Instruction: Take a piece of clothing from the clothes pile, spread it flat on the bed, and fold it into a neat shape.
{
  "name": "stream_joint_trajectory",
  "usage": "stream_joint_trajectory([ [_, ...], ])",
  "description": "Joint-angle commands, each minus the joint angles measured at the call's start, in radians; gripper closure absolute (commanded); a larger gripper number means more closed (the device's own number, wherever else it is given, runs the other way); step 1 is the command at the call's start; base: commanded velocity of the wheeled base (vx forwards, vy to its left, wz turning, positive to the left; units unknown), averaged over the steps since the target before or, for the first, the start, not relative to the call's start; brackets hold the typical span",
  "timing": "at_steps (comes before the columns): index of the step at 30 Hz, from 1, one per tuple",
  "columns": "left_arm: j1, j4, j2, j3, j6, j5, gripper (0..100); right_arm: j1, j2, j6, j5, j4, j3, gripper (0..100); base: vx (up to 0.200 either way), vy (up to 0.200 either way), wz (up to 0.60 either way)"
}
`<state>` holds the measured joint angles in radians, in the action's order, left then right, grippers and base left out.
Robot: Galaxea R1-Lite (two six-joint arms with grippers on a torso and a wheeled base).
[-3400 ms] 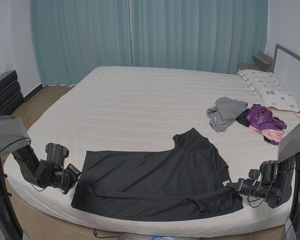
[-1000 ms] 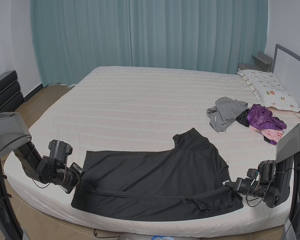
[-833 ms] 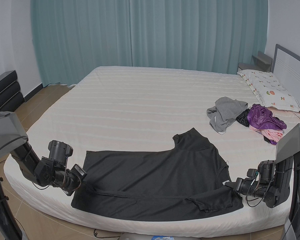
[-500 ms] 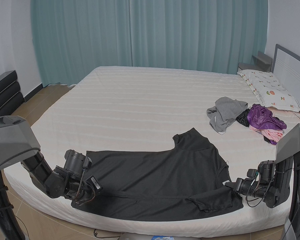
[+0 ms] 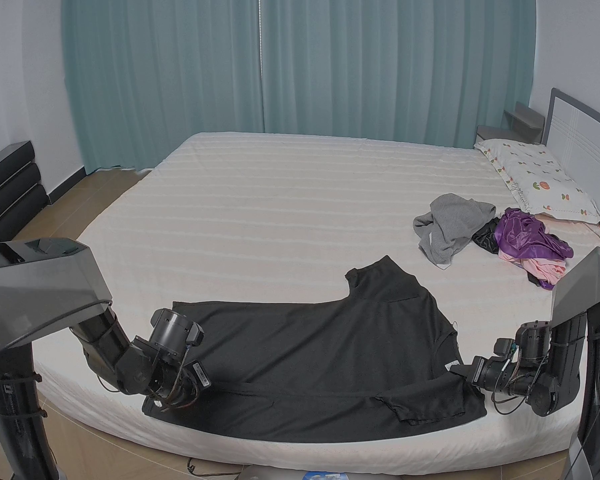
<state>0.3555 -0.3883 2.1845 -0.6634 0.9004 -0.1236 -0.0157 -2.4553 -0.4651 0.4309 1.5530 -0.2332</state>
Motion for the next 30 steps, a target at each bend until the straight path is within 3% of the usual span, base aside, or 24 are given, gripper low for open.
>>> stream_joint_trajectory([
  [1,-0.084,0.026,0.064,-0.101,-0.029,-0.025,100,0.0,-0.001,0.0,0.0,0.015,-0.003,100,0.0,0.0,0.0],
  [12,-0.26,0.017,0.031,-0.14,-0.02,-0.031,100,-0.001,-0.014,0.003,0.0,0.015,-0.005,100,0.0,0.0,0.0],
  [20,-0.334,0.022,-0.083,-0.088,-0.018,0.13,100,-0.007,-0.016,0.005,0.0,0.015,-0.005,100,0.0,0.0,0.0],
  [27,-0.331,-0.032,-0.086,-0.05,-0.017,0.157,100,-0.007,-0.016,0.005,-0.001,0.015,-0.006,100,0.0,0.0,0.0],
  [28,-0.331,-0.034,-0.083,-0.048,-0.017,0.157,0,-0.007,-0.016,0.003,0.0,0.015,-0.006,100,0.0,0.0,0.0],
  [30,-0.331,-0.035,-0.08,-0.048,-0.011,0.16,0,-0.007,-0.016,0.005,-0.001,0.015,-0.006,100,0.0,0.0,0.0],
])
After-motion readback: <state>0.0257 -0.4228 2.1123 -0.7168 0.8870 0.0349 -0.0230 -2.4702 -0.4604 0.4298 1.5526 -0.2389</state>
